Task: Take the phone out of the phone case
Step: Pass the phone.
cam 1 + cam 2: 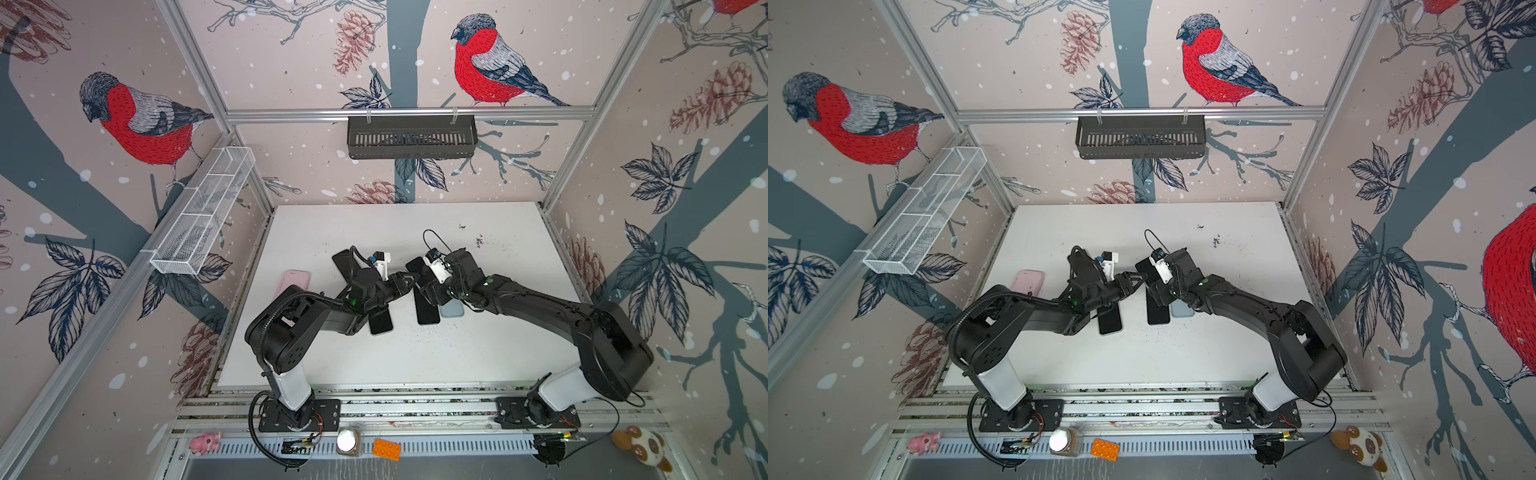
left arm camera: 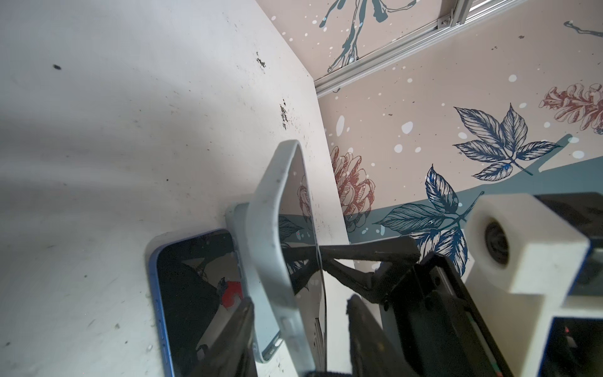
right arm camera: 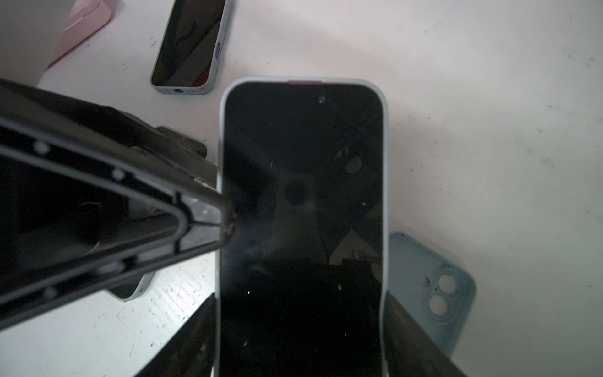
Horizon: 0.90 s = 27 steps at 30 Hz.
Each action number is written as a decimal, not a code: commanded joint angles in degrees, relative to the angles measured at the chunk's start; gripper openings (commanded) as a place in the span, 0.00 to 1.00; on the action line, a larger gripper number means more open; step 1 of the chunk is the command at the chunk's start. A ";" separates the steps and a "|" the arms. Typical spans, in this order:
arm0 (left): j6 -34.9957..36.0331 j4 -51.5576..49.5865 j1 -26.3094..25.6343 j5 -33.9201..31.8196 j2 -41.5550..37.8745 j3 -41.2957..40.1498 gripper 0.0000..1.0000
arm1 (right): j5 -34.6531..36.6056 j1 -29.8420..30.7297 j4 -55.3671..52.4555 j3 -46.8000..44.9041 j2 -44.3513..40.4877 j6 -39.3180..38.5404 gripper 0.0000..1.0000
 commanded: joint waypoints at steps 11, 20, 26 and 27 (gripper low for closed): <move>-3.35 8.25 0.93 1.52 1.07 -1.08 0.19 | -2.71 0.89 2.99 -0.89 -0.78 -0.08 0.34; -4.10 8.89 0.92 0.95 -2.02 -2.39 0.03 | -3.23 0.98 4.31 -2.65 -3.72 1.02 0.34; -4.12 7.05 0.97 -1.19 -7.15 -3.55 0.00 | -3.67 0.98 7.13 -5.53 -9.69 5.57 0.71; -4.26 6.71 0.97 -1.76 -8.19 -3.66 0.00 | -4.05 0.98 8.13 -6.51 -11.42 7.10 0.77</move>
